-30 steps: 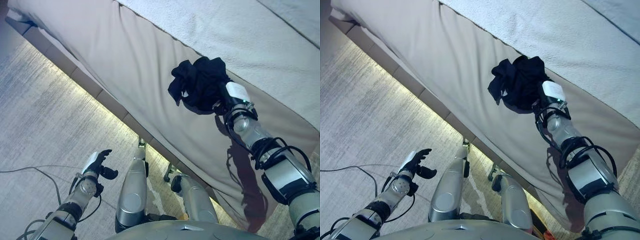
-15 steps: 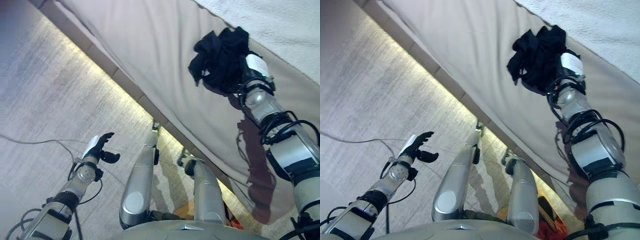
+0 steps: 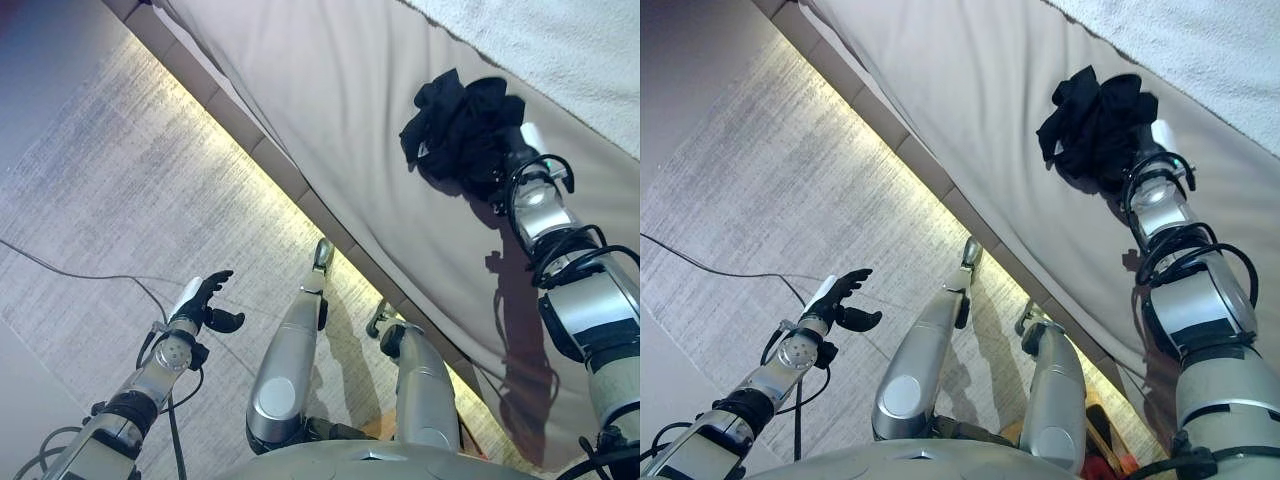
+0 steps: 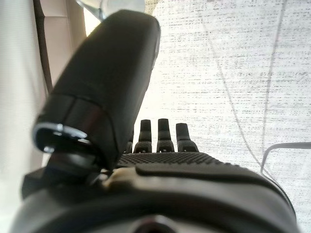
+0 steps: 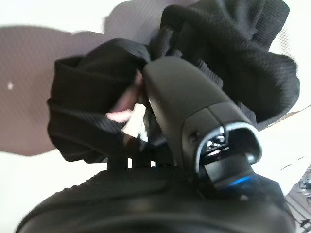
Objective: Pick up the clothes from the bed and place them into the basket
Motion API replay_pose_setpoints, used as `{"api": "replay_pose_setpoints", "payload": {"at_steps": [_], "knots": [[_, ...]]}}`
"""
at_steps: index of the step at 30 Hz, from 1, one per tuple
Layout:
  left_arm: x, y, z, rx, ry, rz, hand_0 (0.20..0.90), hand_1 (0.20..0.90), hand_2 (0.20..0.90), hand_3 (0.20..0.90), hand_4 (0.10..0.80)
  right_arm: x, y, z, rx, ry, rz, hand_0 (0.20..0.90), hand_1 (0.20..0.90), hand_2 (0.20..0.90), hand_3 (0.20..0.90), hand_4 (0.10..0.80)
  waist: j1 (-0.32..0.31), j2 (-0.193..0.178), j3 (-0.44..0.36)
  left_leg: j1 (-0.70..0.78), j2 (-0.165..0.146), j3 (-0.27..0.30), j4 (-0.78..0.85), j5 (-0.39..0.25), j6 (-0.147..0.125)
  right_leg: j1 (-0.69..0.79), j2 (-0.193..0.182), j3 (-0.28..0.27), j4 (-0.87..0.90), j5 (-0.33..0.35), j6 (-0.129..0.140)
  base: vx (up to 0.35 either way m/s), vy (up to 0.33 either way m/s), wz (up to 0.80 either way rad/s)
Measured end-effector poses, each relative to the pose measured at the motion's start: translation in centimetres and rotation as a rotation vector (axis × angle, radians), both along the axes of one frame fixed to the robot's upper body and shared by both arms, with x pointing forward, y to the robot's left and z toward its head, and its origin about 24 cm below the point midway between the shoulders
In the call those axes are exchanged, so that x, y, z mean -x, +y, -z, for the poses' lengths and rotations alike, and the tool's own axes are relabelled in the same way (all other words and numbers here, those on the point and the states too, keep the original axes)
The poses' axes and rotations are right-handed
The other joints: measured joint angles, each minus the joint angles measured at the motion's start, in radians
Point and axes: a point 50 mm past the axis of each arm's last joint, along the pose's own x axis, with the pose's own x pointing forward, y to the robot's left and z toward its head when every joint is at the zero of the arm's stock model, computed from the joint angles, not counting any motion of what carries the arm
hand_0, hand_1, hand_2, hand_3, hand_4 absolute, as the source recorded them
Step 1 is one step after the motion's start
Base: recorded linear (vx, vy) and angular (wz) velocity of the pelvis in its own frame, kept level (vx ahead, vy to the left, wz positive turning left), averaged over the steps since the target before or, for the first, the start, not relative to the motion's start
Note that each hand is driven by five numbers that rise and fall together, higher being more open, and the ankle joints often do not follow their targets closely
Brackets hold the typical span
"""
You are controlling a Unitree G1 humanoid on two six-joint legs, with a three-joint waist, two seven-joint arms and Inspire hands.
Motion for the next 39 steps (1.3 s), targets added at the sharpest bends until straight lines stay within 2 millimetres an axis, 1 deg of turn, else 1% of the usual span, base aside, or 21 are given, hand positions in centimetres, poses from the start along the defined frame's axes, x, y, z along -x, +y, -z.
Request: {"api": "replay_pose_setpoints", "payload": {"at_steps": [3, 5, 6, 8, 10, 13, 16, 18, 19, 21, 24, 26, 28, 32, 33, 34, 35, 36, 37, 38, 39], "knots": [[0.8, 0.1, 0.5, 0.005, 0.021, -0.010, 0.900, 0.900, 0.900, 0.900, 0.800, 0.5, -0.1, 1.4, -0.142, -0.019, 0.010, 0.300, 0.300, 0.300, 0.200, 0.100, 0.005, -0.001, -0.001, 0.055, 0.017, 0.004, -0.023, 0.048, 0.035, 0.054, 0.018, -0.002, -0.021, 0.005, 0.004, 0.048, 0.046, -0.11], [1.5, 0.0, 1.1, 0.012, 0.042, -0.017, 0.900, 0.900, 0.900, 0.900, 0.800, 1.1, -0.3, 2.3, -0.236, -0.050, 0.021, 0.300, 0.300, 0.300, 0.200, 0.100, -0.006, -0.001, -0.002, 0.094, 0.024, 0.005, -0.037, 0.073, 0.050, 0.096, 0.031, -0.001, -0.046, 0.005, 0.004, 0.041, 0.064, -0.12], [1.7, 0.0, 1.2, 0.014, 0.047, -0.018, 0.900, 0.900, 0.900, 0.900, 0.800, 1.3, -0.4, 2.7, -0.270, -0.063, 0.026, 0.300, 0.300, 0.300, 0.200, 0.100, -0.008, -0.004, -0.006, 0.102, 0.026, 0.006, -0.044, 0.083, 0.051, 0.103, 0.034, 0.002, -0.052, 0.005, 0.005, 0.036, 0.078, -0.09], [2.1, -0.2, 1.5, 0.024, 0.053, -0.026, 0.900, 0.900, 0.900, 0.900, 0.800, 2.1, -0.8, 3.5, -0.373, -0.111, 0.040, 0.300, 0.300, 0.300, 0.200, 0.100, -0.020, -0.005, -0.011, 0.132, 0.024, 0.011, -0.070, 0.114, 0.077, 0.130, 0.036, 0.001, -0.068, 0.005, 0.006, 0.039, 0.096, -0.03], [2.5, -0.6, 1.9, 0.038, 0.057, -0.037, 0.900, 0.900, 0.900, 0.900, 0.800, 2.9, -0.8, 4.3, -0.471, -0.156, 0.042, 0.300, 0.300, 0.300, 0.200, 0.100, -0.033, -0.005, -0.011, 0.177, 0.022, 0.026, -0.099, 0.126, 0.087, 0.174, 0.037, 0.003, -0.098, 0.013, 0.018, 0.046, 0.120, -0.05], [3.3, -1.0, 2.5, 0.057, 0.061, -0.074, 0.900, 0.900, 0.900, 0.900, 0.800, 3.8, 0.1, 5.3, -0.630, -0.230, 0.021, 0.300, 0.300, 0.300, 0.200, 0.100, -0.063, -0.008, -0.012, 0.235, 0.020, 0.032, -0.127, 0.127, 0.089, 0.242, 0.042, 0.004, -0.154, 0.025, 0.036, 0.048, 0.118, -0.03], [4.4, -1.1, 3.4, 0.069, 0.082, -0.112, 0.900, 0.900, 0.900, 0.900, 0.800, 5.1, 2.7, 6.8, -0.845, -0.320, -0.065, 0.300, 0.300, 0.300, 0.200, 0.100, -0.099, -0.030, -0.035, 0.292, 0.021, 0.050, -0.160, 0.127, 0.090, 0.309, 0.055, 0.019, -0.227, 0.043, 0.062, 0.095, 0.134, -0.14], [5.3, -1.6, 4.2, 0.074, 0.109, -0.134, 0.900, 0.900, 0.900, 0.900, 0.800, 6.6, 4.6, 7.8, -0.977, -0.350, -0.133, 0.300, 0.300, 0.300, 0.200, 0.100, -0.126, -0.043, -0.052, 0.343, 0.021, 0.065, -0.191, 0.126, 0.090, 0.360, 0.060, 0.030, -0.273, 0.055, 0.073, 0.108, 0.112, -0.17], [6.2, -1.9, 4.7, 0.083, 0.130, -0.148, 0.900, 0.900, 0.900, 0.900, 0.800, 7.7, 5.8, 8.8, -1.048, -0.360, -0.175, 0.300, 0.300, 0.300, 0.200, 0.100, -0.142, -0.059, -0.079, 0.365, 0.020, 0.073, -0.206, 0.126, 0.090, 0.384, 0.062, 0.035, -0.300, 0.060, 0.077, 0.058, 0.067, -0.17], [7.7, -2.4, 5.7, 0.089, 0.177, -0.149, 0.900, 0.900, 0.900, 0.900, 0.800, 9.3, 7.3, 10.2, -1.125, -0.339, -0.226, 0.300, 0.300, 0.300, 0.200, 0.100, -0.165, -0.082, -0.153, 0.379, 0.020, 0.092, -0.230, 0.124, 0.090, 0.401, 0.070, 0.050, -0.343, 0.071, 0.081, 0.039, 0.047, -0.20], [9.1, -2.8, 6.6, 0.091, 0.228, -0.156, 0.900, 0.900, 0.900, 0.900, 0.800, 10.7, 7.9, 11.5, -1.161, -0.315, -0.228, 0.300, 0.300, 0.300, 0.200, 0.100, -0.199, -0.110, -0.228, 0.412, 0.019, 0.105, -0.231, 0.110, 0.081, 0.453, 0.075, 0.062, -0.404, 0.087, 0.083, -0.007, 0.038, -0.13], [9.8, -3.0, 6.9, 0.096, 0.246, -0.162, 0.900, 0.900, 0.900, 0.900, 0.800, 11.3, 7.9, 11.6, -1.164, -0.316, -0.230, 0.300, 0.300, 0.300, 0.200, 0.100, -0.214, -0.112, -0.265, 0.420, 0.022, 0.120, -0.231, 0.107, 0.080, 0.463, 0.080, 0.080, -0.422, 0.095, 0.080, -0.036, 0.041, -0.16], [10.6, -3.3, 7.2, 0.101, 0.263, -0.172, 0.900, 0.900, 0.900, 0.900, 0.800, 11.9, 8.1, 11.6, -1.171, -0.321, -0.237, 0.300, 0.300, 0.300, 0.200, 0.100, -0.235, -0.112, -0.280, 0.447, 0.024, 0.133, -0.232, 0.099, 0.080, 0.489, 0.083, 0.095, -0.441, 0.103, 0.080, -0.042, 0.054, -0.23], [12.0, -3.7, 7.9, 0.109, 0.305, -0.199, 0.900, 0.900, 0.900, 0.900, 0.800, 13.5, 8.0, 12.4, -1.176, -0.300, -0.224, 0.300, 0.300, 0.300, 0.200, 0.100, -0.266, -0.106, -0.328, 0.479, 0.033, 0.154, -0.226, 0.088, 0.073, 0.493, 0.088, 0.145, -0.448, 0.106, 0.073, -0.034, 0.113, -0.37], [12.2, -3.8, 8.1, 0.112, 0.312, -0.204, 0.900, 0.900, 0.900, 0.900, 0.800, 13.7, 8.1, 12.7, -1.179, -0.292, -0.217, 0.300, 0.300, 0.300, 0.200, 0.100, -0.266, -0.114, -0.334, 0.478, 0.028, 0.143, -0.199, 0.084, 0.068, 0.490, 0.082, 0.177, -0.448, 0.100, 0.067, -0.001, 0.138, -0.81], [12.3, -3.8, 8.2, 0.119, 0.317, -0.213, 0.900, 0.900, 0.900, 0.900, 0.800, 13.8, 8.3, 12.9, -1.189, -0.289, -0.213, 0.300, 0.300, 0.300, 0.200, 0.100, -0.258, -0.128, -0.334, 0.476, 0.011, 0.086, -0.160, 0.081, 0.072, 0.485, 0.072, 0.233, -0.445, 0.101, 0.065, -0.017, 0.177, -1.23], [12.2, -3.7, 8.1, 0.118, 0.310, -0.229, 0.900, 0.900, 0.900, 0.900, 0.800, 14.1, 8.6, 13.2, -1.203, -0.281, -0.206, 0.300, 0.300, 0.300, 0.200, 0.100, -0.242, -0.139, -0.342, 0.483, -0.001, -0.006, -0.132, 0.081, 0.074, 0.478, 0.058, 0.286, -0.444, 0.112, 0.051, -0.034, 0.123, -1.40], [12.5, -3.7, 8.2, 0.117, 0.313, -0.246, 0.900, 0.900, 0.900, 0.900, 0.800, 14.1, 8.9, 13.3, -1.206, -0.271, -0.216, 0.300, 0.300, 0.300, 0.200, 0.100, -0.241, -0.139, -0.344, 0.480, -0.017, -0.081, -0.111, 0.041, 0.089, 0.488, 0.055, 0.340, -0.450, 0.136, 0.060, -0.051, 0.177, -1.65], [12.9, -3.8, 8.4, 0.122, 0.321, -0.263, 0.900, 0.900, 0.900, 0.900, 0.800, 14.1, 9.2, 13.4, -1.202, -0.261, -0.228, 0.300, 0.300, 0.300, 0.200, 0.100, -0.233, -0.126, -0.356, 0.505, -0.029, -0.147, -0.153, -0.016, 0.085, 0.472, 0.052, 0.395, -0.450, 0.144, 0.071, -0.060, 0.175, -1.58], [13.4, -4.3, 8.8, 0.136, 0.340, -0.272, 0.900, 0.900, 0.900, 0.900, 0.800, 14.1, 9.1, 13.3, -1.195, -0.260, -0.234, 0.300, 0.300, 0.300, 0.200, 0.100, -0.236, -0.096, -0.367, 0.522, -0.039, -0.178, -0.182, -0.033, 0.088, 0.462, 0.061, 0.436, -0.450, 0.150, 0.077, -0.089, 0.208, -1.52], [13.4, -4.9, 9.0, 0.154, 0.353, -0.278, 0.900, 0.900, 0.900, 0.900, 0.800, 14.2, 8.9, 13.3, -1.186, -0.265, -0.231, 0.300, 0.300, 0.300, 0.200, 0.100, -0.250, -0.059, -0.374, 0.537, -0.035, -0.173, -0.199, -0.032, 0.090, 0.459, 0.081, 0.459, -0.455, 0.163, 0.092, -0.091, 0.191, -1.27]]}}
